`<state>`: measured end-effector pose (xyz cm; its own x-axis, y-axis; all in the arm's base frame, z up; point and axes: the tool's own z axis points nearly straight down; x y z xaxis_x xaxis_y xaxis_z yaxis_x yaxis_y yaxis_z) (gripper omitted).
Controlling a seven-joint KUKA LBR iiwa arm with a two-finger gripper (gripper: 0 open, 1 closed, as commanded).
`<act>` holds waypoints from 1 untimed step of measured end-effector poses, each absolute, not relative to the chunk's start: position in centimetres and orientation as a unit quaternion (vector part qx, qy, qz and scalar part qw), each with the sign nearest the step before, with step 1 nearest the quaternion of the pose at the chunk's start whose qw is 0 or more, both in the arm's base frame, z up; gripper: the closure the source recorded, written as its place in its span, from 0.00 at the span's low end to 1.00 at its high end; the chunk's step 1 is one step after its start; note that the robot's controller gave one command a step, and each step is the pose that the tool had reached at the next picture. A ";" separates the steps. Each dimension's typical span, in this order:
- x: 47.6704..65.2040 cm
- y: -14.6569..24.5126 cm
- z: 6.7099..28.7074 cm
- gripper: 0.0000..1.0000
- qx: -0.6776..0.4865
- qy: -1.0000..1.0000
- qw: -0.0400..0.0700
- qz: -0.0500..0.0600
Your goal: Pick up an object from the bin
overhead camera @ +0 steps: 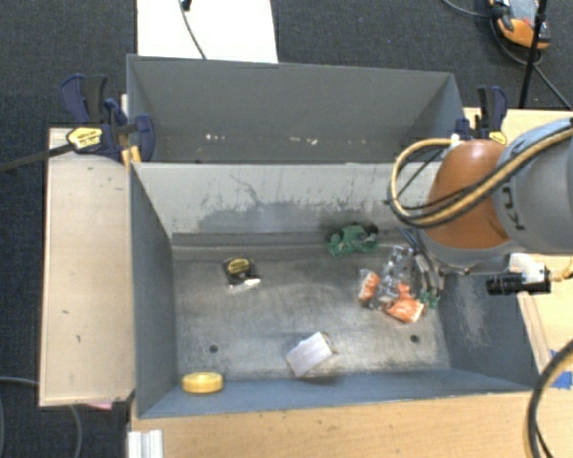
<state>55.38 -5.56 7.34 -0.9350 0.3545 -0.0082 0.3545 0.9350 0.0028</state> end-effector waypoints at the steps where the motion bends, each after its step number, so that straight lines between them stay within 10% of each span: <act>1: 55.4 -5.6 7.3 1.00 0.180 0.984 0.004 0.001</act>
Offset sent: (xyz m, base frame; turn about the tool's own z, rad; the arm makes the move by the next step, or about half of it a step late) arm 0.0071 0.0092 0.1540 0.0388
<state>55.38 -5.56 7.35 -0.9355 0.3532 -0.0082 0.3532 0.9356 0.0026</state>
